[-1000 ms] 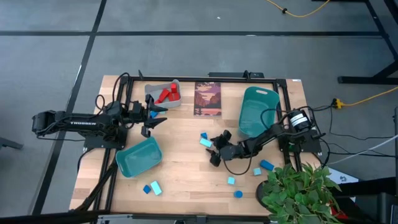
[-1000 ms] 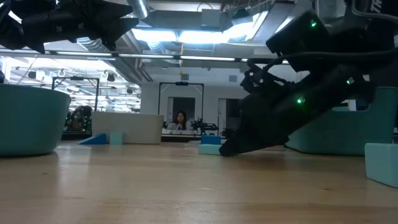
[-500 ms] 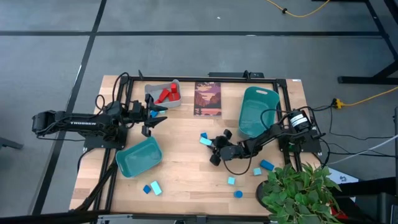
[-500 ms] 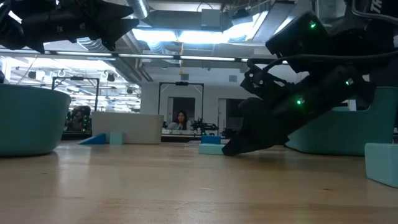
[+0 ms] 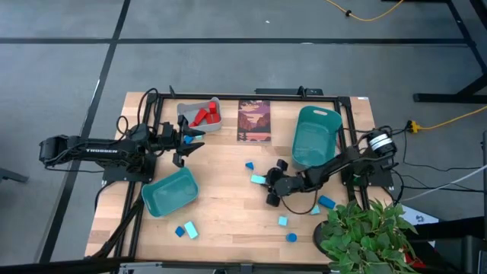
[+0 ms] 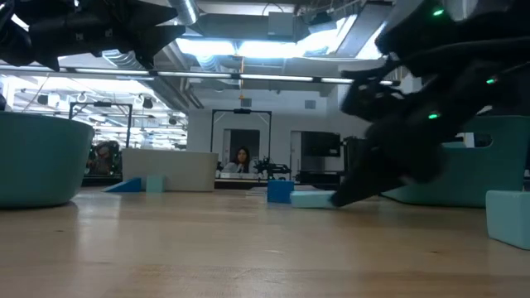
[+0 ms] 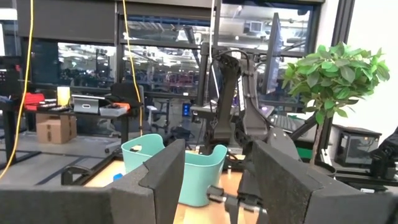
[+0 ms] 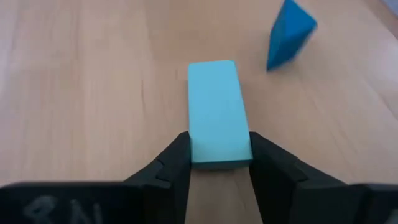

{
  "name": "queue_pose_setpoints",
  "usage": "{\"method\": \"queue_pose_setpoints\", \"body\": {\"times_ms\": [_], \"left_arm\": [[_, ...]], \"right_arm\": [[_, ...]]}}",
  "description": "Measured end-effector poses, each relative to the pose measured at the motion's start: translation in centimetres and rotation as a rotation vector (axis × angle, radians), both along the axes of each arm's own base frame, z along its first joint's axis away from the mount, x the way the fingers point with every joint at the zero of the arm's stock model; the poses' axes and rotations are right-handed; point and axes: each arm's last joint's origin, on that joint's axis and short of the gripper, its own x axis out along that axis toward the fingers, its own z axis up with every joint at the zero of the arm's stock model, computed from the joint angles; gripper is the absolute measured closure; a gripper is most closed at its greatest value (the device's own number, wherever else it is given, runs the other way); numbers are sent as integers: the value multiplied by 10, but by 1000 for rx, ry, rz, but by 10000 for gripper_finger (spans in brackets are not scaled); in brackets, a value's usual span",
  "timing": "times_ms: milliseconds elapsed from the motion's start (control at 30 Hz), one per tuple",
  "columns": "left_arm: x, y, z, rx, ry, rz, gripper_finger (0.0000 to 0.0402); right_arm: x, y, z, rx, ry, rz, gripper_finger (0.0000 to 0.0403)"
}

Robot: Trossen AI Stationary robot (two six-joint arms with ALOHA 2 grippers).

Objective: Sort & place blocks by color
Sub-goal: Put the light blue block into the right green bin

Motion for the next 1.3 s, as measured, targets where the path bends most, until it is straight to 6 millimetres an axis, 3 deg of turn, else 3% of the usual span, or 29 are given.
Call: {"method": "queue_pose_setpoints", "body": {"times_ms": [233,433,867,1300], "left_arm": [[0,0,1,2,-7,0,221],[0,0,1,2,-11,1,221],[-1,0,2,5,-20,1,221],[-1,0,2,11,-19,3,221]], "right_arm": [[-62,-2,10,105,-153,1,273],[-89,-4,24,130,-433,6,273],[-64,-24,85,-40,-894,87,273],[-53,-37,94,-54,-930,70,273]]}}
